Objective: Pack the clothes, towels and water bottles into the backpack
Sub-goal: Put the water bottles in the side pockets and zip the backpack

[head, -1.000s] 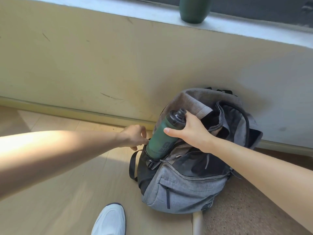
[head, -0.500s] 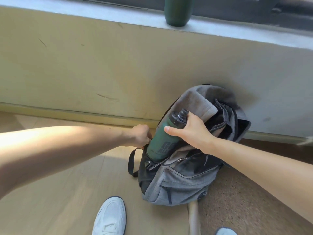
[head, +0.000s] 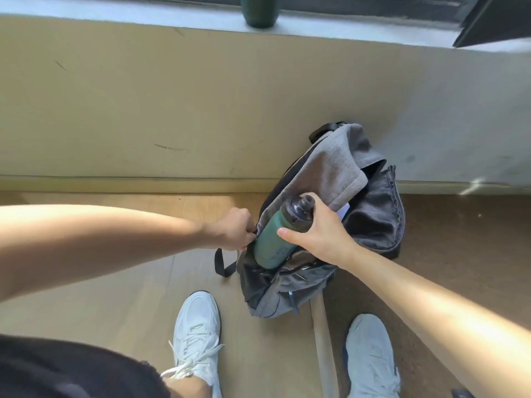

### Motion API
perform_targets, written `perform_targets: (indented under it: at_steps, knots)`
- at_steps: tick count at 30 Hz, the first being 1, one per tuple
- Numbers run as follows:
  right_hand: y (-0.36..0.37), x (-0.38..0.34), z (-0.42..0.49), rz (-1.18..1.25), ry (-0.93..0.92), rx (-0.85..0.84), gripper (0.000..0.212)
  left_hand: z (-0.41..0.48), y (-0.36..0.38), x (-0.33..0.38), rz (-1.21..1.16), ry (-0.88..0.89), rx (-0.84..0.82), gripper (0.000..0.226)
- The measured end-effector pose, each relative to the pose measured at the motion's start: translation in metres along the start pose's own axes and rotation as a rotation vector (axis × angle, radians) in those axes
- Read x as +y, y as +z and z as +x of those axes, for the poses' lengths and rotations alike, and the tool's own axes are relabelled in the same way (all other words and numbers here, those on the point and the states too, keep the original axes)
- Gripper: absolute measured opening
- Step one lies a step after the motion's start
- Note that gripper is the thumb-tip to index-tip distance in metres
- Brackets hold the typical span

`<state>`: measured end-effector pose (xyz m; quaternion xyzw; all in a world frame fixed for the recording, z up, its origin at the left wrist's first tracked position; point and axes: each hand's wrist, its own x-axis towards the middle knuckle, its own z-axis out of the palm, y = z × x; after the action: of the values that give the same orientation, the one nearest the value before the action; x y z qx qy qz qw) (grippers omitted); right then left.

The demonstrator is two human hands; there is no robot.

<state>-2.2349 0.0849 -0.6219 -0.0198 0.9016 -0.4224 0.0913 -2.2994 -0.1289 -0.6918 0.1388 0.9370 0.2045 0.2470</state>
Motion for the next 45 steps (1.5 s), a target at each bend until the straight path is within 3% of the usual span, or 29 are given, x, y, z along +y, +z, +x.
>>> perform_targets:
  at_steps: [8,12,16,20,28,34,36,42,45]
  knots:
    - [0.015,-0.005,-0.009,-0.066,0.083,0.141,0.077,-0.006,0.010,0.012,-0.009,-0.071,0.024,0.022]
    - [0.014,-0.005,-0.017,-0.057,0.101,0.166,0.074,-0.008,0.030,0.006,-0.264,-0.275,0.129,0.024]
    - [0.015,-0.003,-0.023,-0.037,0.108,0.163,0.070,-0.020,0.052,0.004,-0.636,-0.447,0.227,0.008]
    - [0.022,-0.001,-0.029,-0.055,0.079,0.139,0.070,-0.036,0.073,0.006,-0.819,-0.520,0.300,0.011]
    - [0.040,0.008,-0.034,0.041,0.169,0.336,0.073,-0.057,0.085,0.024,-0.553,-0.417,0.435,0.025]
    - [0.016,0.021,-0.020,0.266,0.117,0.165,0.069,-0.057,0.088,0.030,-0.529,-0.333,0.519,0.029]
    - [0.012,0.018,-0.019,0.298,0.084,0.176,0.065,-0.053,0.085,0.031,-0.552,-0.321,0.522,0.030]
    - [0.014,-0.005,-0.027,0.072,-0.137,0.466,0.072,-0.040,0.060,0.051,-0.509,-0.143,0.589,0.025]
    - [0.010,-0.005,-0.031,0.042,-0.145,0.532,0.073,-0.039,0.053,0.055,-0.436,-0.086,0.591,0.024]
